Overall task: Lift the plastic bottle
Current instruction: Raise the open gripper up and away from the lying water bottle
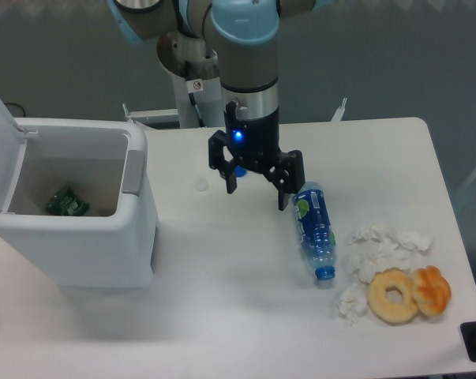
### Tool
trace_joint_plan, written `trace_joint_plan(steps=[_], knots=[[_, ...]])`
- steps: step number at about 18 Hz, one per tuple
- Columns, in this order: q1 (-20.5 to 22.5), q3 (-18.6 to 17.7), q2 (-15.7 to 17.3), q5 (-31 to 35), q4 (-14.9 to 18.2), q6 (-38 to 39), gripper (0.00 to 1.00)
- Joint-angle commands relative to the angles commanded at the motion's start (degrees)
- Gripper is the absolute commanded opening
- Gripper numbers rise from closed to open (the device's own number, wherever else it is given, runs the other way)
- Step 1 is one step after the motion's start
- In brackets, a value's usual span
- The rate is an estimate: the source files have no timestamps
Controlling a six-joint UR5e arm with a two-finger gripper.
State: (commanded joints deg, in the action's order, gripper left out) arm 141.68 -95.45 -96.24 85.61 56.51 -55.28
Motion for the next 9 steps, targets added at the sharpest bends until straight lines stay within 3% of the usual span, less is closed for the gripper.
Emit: trace_joint_plan(steps=[5,9], knots=[[0.0,-0.7,0.0,0.52,0.35,0.61,1.0],[1.58,-4.65,0.35,1.23,0.44,0.61,1.0]])
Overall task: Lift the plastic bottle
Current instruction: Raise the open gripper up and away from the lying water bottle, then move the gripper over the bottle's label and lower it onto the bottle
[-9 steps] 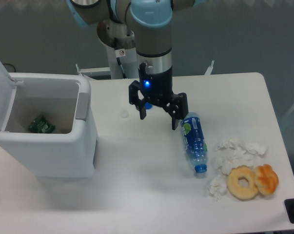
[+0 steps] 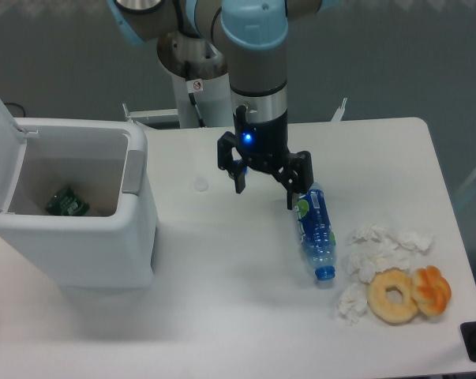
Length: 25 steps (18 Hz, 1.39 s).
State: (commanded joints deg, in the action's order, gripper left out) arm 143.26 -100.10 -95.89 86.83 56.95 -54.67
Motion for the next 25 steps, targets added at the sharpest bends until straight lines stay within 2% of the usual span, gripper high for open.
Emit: trace_joint_plan(steps=[3,6,14,18,22,25], knots=[[2.55,-2.81,1.4,1.14,0.09,1.84,1.0],[3.08,-5.01,1.85,3.07,0.09,4.47,1.0],[5.19,-6.07,1.32,3.25,0.26,11.16,1.0],[6.25,-8.09,1.14,3.43,1.4,14.67,1.0],[7.21,-7.75,-0.61,3.34,2.2,15.03,1.0],[7.13,-5.55,-6.66,3.52,1.59,15.12,1.0]])
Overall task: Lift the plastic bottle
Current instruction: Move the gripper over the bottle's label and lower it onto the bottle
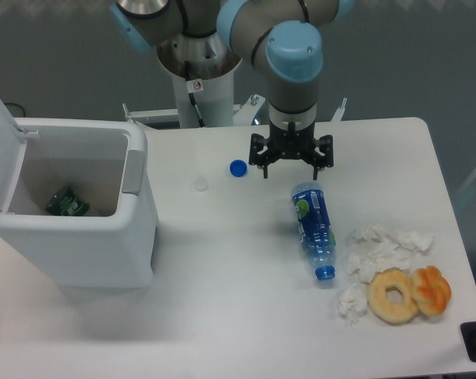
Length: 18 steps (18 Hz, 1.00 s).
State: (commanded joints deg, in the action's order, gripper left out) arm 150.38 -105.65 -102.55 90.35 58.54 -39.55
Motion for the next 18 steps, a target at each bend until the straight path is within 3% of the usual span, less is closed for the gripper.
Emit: trace_joint_plan(steps=[7,18], knots=[[0.17,6.77,-6.25,-0.26,0.26,1.23,1.0],[0.35,9.33,-13.02,-0.09,-3.52,1.94,1.0]])
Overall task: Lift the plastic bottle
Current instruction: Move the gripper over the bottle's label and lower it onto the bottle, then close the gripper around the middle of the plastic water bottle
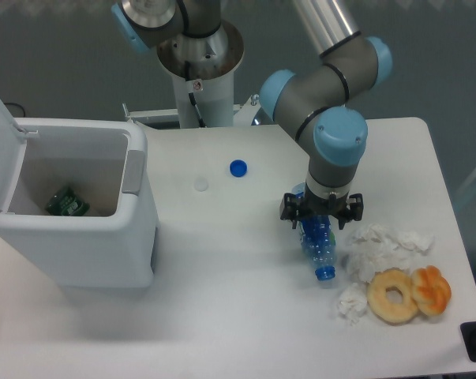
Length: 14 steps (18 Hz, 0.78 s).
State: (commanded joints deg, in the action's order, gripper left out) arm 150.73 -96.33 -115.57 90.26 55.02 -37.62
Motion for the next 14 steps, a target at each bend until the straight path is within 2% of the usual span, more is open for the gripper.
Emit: trace_joint_plan(steps=[4,9,14], knots=[[0.61,0.35,-1.32,-0.09,-0.53,-0.09,1.0],[0.61,0.35,-3.78,-0.09,-3.25,-0.09,1.0],[0.44,0.26,-4.75,-0.09,-3.52,0.09,1.0]])
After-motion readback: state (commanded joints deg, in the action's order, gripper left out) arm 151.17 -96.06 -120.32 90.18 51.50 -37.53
